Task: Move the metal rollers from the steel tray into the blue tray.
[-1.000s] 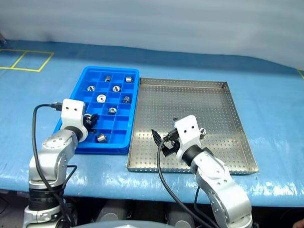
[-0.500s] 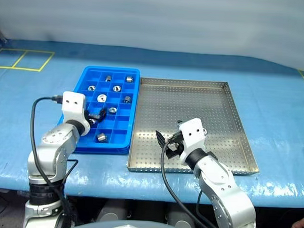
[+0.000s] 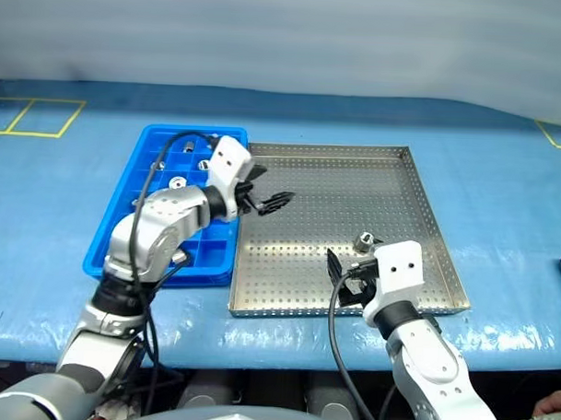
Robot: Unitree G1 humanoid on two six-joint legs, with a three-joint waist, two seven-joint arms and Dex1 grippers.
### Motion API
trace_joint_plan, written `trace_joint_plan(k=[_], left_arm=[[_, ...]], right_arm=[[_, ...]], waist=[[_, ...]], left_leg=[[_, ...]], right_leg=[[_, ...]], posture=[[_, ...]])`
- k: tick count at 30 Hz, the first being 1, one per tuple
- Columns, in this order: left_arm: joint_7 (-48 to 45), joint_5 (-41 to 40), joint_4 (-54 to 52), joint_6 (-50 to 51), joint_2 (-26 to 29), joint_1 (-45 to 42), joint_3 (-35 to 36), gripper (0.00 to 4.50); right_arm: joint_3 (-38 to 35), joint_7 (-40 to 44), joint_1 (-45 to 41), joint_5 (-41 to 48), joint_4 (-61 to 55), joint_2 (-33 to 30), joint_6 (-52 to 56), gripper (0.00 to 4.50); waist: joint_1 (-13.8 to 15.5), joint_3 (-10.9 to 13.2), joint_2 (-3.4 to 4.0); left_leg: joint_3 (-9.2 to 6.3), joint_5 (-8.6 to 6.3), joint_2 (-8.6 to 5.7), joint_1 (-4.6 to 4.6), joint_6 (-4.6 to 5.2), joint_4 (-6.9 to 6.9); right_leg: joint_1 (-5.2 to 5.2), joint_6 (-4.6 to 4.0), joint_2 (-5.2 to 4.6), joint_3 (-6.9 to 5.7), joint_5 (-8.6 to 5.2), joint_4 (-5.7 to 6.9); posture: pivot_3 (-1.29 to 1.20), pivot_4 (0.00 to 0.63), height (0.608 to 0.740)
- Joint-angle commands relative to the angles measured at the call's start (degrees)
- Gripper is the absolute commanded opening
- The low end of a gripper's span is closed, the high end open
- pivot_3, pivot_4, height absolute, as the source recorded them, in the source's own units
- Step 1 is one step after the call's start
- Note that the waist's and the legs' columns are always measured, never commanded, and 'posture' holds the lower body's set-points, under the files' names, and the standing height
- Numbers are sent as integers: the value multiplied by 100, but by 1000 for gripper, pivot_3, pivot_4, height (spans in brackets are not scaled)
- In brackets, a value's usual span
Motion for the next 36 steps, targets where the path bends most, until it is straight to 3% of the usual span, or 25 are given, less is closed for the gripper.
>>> trace_joint_plan(k=[1,9,18,28,36], left_arm=[[-350,139,645,-679,-215,-378,-387,4468],[-368,641,2678,-1674,-1080,-1012,-852,4468],[-292,979,4216,-2379,-1808,-1425,-870,4468],[212,1489,4963,-2594,-2032,-1429,-830,4468],[540,1551,5044,-2372,-2036,-1227,-692,4468]], right_arm=[[19,-166,111,-47,-261,-14,-304,4500],[346,-781,480,-356,-261,209,-864,4500],[797,-1093,769,-615,-261,402,-1169,4500],[834,-1150,931,-724,-261,483,-1317,4500],[681,-1096,907,-746,-261,426,-1184,4500]], waist=[[-89,0,0],[-353,-1,1],[-647,0,0],[-1016,0,-1],[-1098,0,0]], left_leg=[[0,0,-1,0,0,0],[-2,-1,2,1,2,-4],[4,-5,-3,1,9,-5],[0,-6,-2,4,10,-10],[1,-7,-2,5,10,-14]], right_leg=[[0,0,0,1,0,-1],[-4,4,9,7,1,0],[-8,25,4,29,7,-6],[-9,29,3,37,8,-6],[-10,39,2,38,13,-6]], posture=[[-105,150,740],[-204,150,740],[-275,150,740],[-291,150,740],[-280,150,740]])
